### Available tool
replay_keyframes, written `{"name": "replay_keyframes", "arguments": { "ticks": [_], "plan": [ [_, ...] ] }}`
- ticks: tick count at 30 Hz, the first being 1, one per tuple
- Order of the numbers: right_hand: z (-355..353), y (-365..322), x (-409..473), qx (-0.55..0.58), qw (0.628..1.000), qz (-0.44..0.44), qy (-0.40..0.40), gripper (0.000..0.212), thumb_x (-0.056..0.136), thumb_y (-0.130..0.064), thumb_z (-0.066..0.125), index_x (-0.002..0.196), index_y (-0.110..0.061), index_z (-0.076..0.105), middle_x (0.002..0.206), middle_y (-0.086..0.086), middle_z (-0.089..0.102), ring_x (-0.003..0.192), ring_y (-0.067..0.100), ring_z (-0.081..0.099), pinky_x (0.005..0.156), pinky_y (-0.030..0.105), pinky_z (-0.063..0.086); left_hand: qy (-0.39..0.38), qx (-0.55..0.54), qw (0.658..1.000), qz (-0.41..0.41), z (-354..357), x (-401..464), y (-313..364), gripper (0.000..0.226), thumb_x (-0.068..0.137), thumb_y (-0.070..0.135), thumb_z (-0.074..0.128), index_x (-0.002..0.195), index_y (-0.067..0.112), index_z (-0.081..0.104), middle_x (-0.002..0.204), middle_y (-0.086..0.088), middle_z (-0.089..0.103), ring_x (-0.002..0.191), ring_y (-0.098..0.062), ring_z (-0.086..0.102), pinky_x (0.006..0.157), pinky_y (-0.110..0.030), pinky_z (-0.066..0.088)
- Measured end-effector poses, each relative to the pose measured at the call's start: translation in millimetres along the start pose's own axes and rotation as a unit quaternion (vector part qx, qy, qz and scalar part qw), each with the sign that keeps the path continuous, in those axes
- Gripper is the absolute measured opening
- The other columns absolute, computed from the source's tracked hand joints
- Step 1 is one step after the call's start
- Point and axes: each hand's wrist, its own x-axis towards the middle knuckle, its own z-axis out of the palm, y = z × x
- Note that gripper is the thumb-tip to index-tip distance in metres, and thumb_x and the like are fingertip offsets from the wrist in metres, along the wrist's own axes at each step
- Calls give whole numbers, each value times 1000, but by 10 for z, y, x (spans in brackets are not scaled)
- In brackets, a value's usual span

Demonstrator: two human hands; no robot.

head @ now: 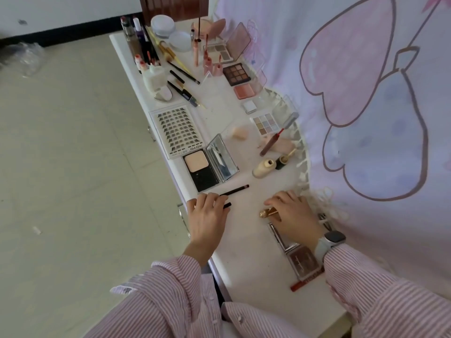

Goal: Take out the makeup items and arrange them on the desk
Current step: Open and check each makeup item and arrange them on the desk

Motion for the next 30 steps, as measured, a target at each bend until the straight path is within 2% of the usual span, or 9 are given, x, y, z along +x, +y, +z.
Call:
{"name": "replay_keyframes", "arguments": {
  "ticks": [4,9,11,13,16,20,25,27,30],
  "plan": [
    [3,-92,84,-19,1000,-14,5,18,89,-35,47,105,-28,50,113,-6,48,107,17,41,77,32,26,18,-22,999,-37,-49,-67,1,32,63,14,83,91,8,69,86,-8,65,79,-30,62,73,-43,47],
    [-103,-192,115,-93,991,-75,57,16,94,-25,42,107,-20,51,108,-3,55,104,19,44,80,33,27,39,-105,991,-77,-154,-206,53,26,72,7,76,96,6,67,90,-9,64,84,-29,61,77,-41,45],
    [-192,-265,21,-28,986,-94,134,17,92,-22,49,106,-16,54,103,-1,58,99,22,49,79,33,30,33,-169,983,-66,-200,-270,107,23,76,4,72,98,4,66,93,-9,65,87,-27,62,77,-37,49],
    [-319,-377,-122,144,966,-72,203,17,89,-17,56,104,-12,56,96,2,60,90,21,53,77,30,37,12,-219,974,-61,-249,-333,181,23,81,8,68,104,5,64,98,-4,64,93,-22,61,80,-29,49],
    [-524,-526,-303,470,858,19,207,12,87,-16,57,99,-16,54,92,0,64,82,14,62,73,22,50,-52,-295,950,-87,-337,-407,304,33,87,25,61,119,15,57,108,12,55,99,-1,54,81,-5,38],
    [-632,-689,-449,694,687,136,169,6,85,-10,61,91,-10,59,82,8,68,74,16,67,63,22,54,-91,-369,921,-86,-472,-422,439,29,90,24,58,118,15,55,92,17,55,77,6,53,66,-5,38],
    [-547,-779,-607,615,753,190,138,18,88,-29,57,80,-13,54,41,-9,43,37,5,36,39,16,33,-100,-269,958,-18,-630,-443,419,39,89,45,46,104,13,61,65,13,49,51,-5,43,52,-16,35],
    [-532,-805,-651,620,748,196,133,23,89,-30,54,75,-12,52,38,-11,38,34,3,31,36,14,28,-100,-238,966,5,-680,-450,389,50,85,52,40,100,11,64,60,5,52,47,-9,41,49,-24,38],
    [-527,-862,-705,607,763,177,139,20,91,-24,49,75,-11,52,38,-12,37,35,2,30,39,15,28,-143,-277,950,-31,-724,-446,385,35,91,41,48,90,11,66,53,4,49,42,-7,39,45,-21,35]
  ]
}}
